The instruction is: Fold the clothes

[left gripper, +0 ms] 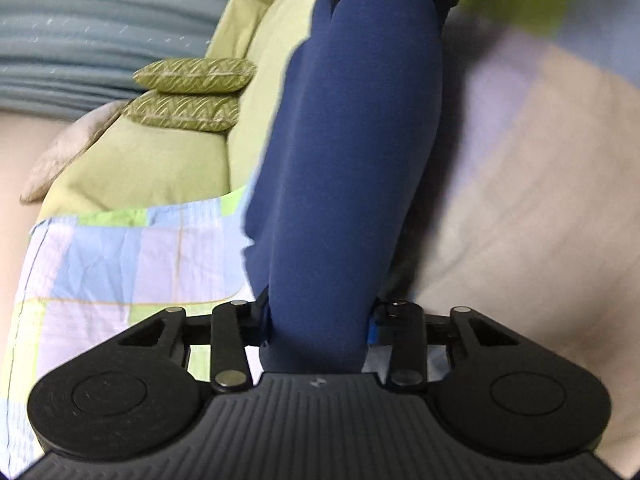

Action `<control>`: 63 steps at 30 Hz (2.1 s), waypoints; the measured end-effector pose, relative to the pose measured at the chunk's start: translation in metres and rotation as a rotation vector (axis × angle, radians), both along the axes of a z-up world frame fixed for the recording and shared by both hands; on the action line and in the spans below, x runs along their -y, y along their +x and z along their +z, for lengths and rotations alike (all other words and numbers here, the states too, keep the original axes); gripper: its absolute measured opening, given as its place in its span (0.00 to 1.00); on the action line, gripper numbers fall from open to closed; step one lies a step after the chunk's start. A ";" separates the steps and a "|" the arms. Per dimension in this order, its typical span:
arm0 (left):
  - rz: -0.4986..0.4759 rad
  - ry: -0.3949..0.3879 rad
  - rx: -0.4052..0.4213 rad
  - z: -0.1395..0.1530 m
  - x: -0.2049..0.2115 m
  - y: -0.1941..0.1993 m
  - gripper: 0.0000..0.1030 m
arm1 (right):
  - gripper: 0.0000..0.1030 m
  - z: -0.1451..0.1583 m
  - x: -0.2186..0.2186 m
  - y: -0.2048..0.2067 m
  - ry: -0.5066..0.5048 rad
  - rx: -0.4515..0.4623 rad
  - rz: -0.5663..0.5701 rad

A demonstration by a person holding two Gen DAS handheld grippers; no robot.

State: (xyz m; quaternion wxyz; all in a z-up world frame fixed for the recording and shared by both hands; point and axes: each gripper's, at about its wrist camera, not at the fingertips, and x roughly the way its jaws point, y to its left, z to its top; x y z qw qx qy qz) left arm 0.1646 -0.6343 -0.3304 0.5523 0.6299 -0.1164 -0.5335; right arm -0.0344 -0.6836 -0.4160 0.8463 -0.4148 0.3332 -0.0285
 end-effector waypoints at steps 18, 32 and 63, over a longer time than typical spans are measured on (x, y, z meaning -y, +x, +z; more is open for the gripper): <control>0.729 0.027 -0.122 -0.005 -0.198 -0.130 0.47 | 0.36 0.002 -0.102 -0.017 -0.083 0.020 0.724; 0.968 -0.436 -0.717 0.076 -0.278 -0.127 0.55 | 0.51 0.042 -0.069 -0.082 0.266 0.068 0.438; 1.231 -0.899 -1.529 0.004 -0.321 0.068 0.20 | 0.12 0.006 0.045 0.121 1.516 -0.039 -0.014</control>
